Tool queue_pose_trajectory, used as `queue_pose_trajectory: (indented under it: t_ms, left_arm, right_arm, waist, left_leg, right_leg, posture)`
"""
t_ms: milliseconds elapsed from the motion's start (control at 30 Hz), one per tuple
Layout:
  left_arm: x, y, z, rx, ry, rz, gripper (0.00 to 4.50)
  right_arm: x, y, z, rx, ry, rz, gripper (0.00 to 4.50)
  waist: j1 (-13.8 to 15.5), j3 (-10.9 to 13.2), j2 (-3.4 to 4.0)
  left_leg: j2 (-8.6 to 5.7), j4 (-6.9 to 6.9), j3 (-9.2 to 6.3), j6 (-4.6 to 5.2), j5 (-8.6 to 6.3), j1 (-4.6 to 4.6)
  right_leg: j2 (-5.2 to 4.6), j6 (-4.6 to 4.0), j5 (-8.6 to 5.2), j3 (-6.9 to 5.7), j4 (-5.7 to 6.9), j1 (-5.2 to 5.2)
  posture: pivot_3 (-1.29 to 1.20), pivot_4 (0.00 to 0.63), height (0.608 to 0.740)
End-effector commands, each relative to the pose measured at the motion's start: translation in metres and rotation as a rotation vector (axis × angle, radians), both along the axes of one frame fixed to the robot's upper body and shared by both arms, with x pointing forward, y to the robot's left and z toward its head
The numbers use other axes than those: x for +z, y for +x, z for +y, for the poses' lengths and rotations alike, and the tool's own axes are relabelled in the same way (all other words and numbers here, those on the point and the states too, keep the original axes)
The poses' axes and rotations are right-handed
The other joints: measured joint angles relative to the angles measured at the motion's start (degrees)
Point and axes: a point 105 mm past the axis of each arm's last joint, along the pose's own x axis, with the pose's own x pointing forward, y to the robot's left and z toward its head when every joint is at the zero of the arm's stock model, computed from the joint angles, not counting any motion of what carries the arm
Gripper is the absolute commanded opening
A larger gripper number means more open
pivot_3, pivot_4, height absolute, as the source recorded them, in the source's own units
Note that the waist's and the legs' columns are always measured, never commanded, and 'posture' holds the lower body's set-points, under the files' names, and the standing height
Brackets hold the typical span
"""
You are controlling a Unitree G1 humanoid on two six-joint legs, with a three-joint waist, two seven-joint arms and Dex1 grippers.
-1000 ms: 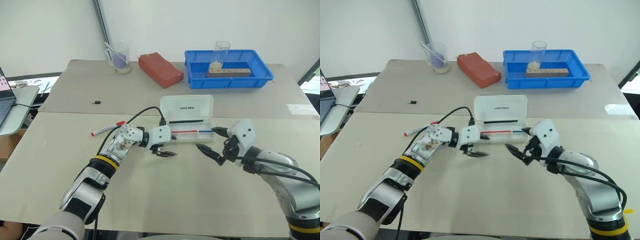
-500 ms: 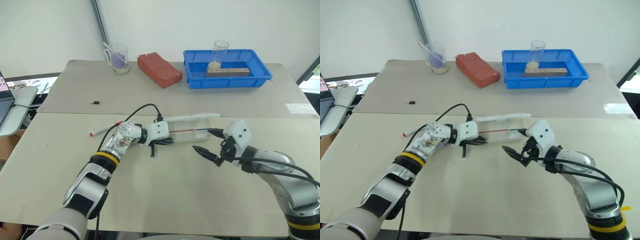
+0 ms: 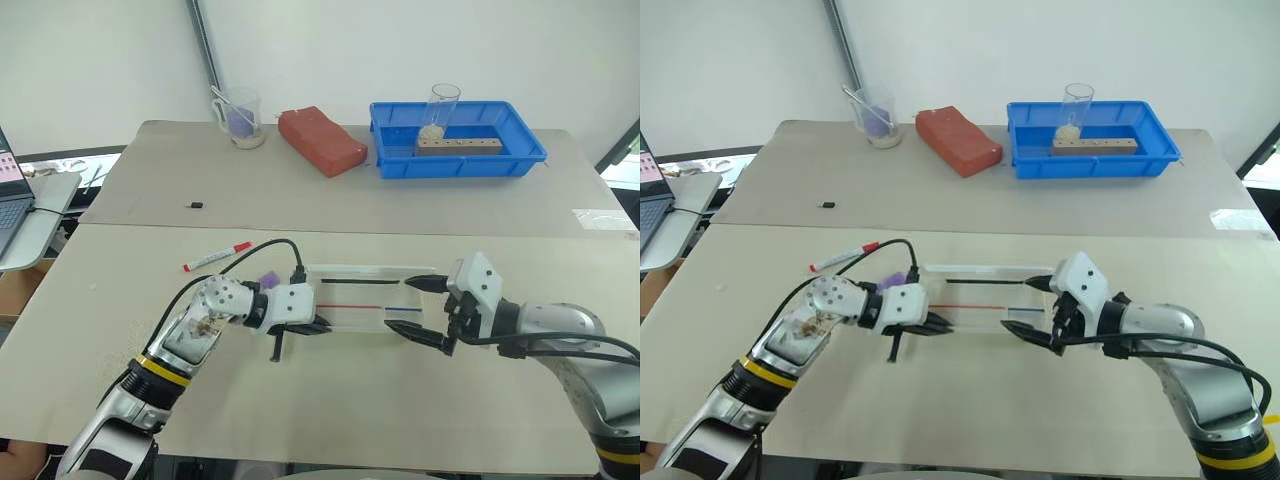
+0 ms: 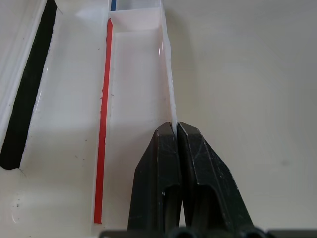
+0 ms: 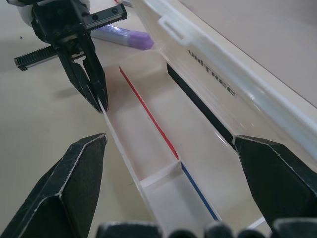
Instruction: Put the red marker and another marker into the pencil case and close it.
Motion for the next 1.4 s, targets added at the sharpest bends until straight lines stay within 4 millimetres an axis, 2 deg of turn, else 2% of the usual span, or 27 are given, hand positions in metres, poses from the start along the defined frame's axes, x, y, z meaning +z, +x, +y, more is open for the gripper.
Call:
queue_pose_trajectory:
  t_ms: [33,233,333,433,567,700,833,1067,1167,1267,1400]
  left_arm:
    - [0.008,-0.01,-0.003,-0.048,-0.009,-0.049,0.02]
    - [-0.001,-0.013,0.001,-0.061,0.018,-0.048,0.02]
    - [0.0,-0.013,-0.002,-0.06,0.002,-0.039,0.02]
    - [0.001,-0.009,-0.004,-0.042,-0.008,-0.049,0.02]
    - [0.002,-0.003,-0.004,0.009,-0.033,-0.032,0.02]
    - [0.0,0.003,-0.004,0.046,-0.04,-0.016,0.02]
    - [-0.007,0.007,-0.001,0.063,-0.013,-0.005,0.02]
    - [-0.007,0.0,-0.001,0.002,-0.003,-0.011,0.02]
    - [-0.007,0.0,0.0,-0.008,0.001,-0.022,0.94]
    - [-0.004,0.001,0.002,-0.006,0.003,-0.035,2.32]
    - [0.01,0.002,0.004,0.017,-0.03,-0.07,4.24]
  right_arm:
    - [0.007,-0.009,0.007,0.054,0.009,-0.005,4.5]
    - [0.013,0.012,0.005,-0.033,0.08,-0.031,4.5]
    - [0.002,0.028,-0.002,-0.106,0.043,-0.053,4.5]
    - [-0.001,0.031,-0.001,-0.109,0.044,-0.051,4.5]
    - [0.006,0.022,0.003,-0.055,0.073,-0.023,4.5]
    - [0.019,0.002,0.004,0.039,0.113,0.07,4.5]
    - [0.018,-0.014,0.001,0.088,0.055,0.134,4.5]
    - [0.016,-0.013,0.0,0.054,0.043,0.125,4.5]
    - [0.015,-0.011,-0.001,0.05,0.035,0.118,4.5]
    - [0.014,-0.01,-0.002,0.047,0.032,0.112,4.5]
    - [0.017,-0.007,-0.003,0.051,0.033,0.107,4.5]
  waist:
    - [0.0,0.0,0.0]
    - [0.0,0.0,-0.01]
    - [0.1,0.0,0.01]
    - [0.1,-0.1,0.07]
    - [0.0,-0.1,0.06]
    - [0.1,-0.1,0.06]
    - [0.2,-0.1,0.03]
    - [0.0,-0.1,0.01]
    - [0.1,-0.1,0.01]
    - [0.1,-0.1,0.01]
    - [0.0,-0.1,0.02]
  left_leg:
    - [0.0,0.0,0.0,0.0,0.0,0.0]
    - [-0.01,0.01,-0.02,0.0,0.0,0.01]
    - [-0.01,0.02,-0.02,0.01,0.0,0.01]
    - [-0.02,0.04,-0.01,0.01,0.01,-0.02]
    - [-0.01,0.03,-0.02,0.02,0.01,-0.03]
    - [-0.02,0.04,-0.03,0.03,0.02,-0.03]
    - [-0.02,0.07,-0.1,0.03,0.01,-0.01]
    - [-0.03,0.07,-0.14,0.03,0.02,0.0]
    - [-0.03,0.07,-0.15,0.03,0.02,-0.01]
    - [-0.03,0.09,-0.14,0.03,0.02,-0.01]
    - [-0.03,0.09,-0.15,0.03,0.02,-0.01]
  right_leg:
    - [0.0,0.0,0.0,0.0,0.0,-0.01]
    - [0.01,-0.01,0.01,0.0,0.0,-0.02]
    - [0.0,-0.02,0.01,-0.02,0.0,-0.03]
    - [0.0,-0.02,0.01,-0.01,0.0,-0.04]
    - [0.02,-0.02,0.01,0.02,0.02,-0.03]
    - [0.02,-0.02,0.01,0.02,0.05,-0.02]
    - [0.02,-0.02,0.01,-0.05,0.02,0.05]
    - [0.02,-0.02,0.01,-0.06,0.03,0.04]
    - [0.02,-0.02,0.01,-0.06,0.03,0.04]
    - [0.02,-0.02,0.01,-0.06,0.02,0.05]
    - [0.02,-0.02,0.01,-0.06,0.04,0.04]
  posture:
    - [0.0,0.15,0.74]
    - [0.0,0.15,0.74]
    - [0.0,0.15,0.74]
    - [0.0,0.15,0.74]
    - [0.0,0.15,0.74]
    - [0.0,0.15,0.74]
    - [0.0,0.15,0.74]
    - [0.0,0.15,0.74]
    - [0.0,0.15,0.74]
    - [0.0,0.15,0.74]
    - [0.0,0.15,0.74]
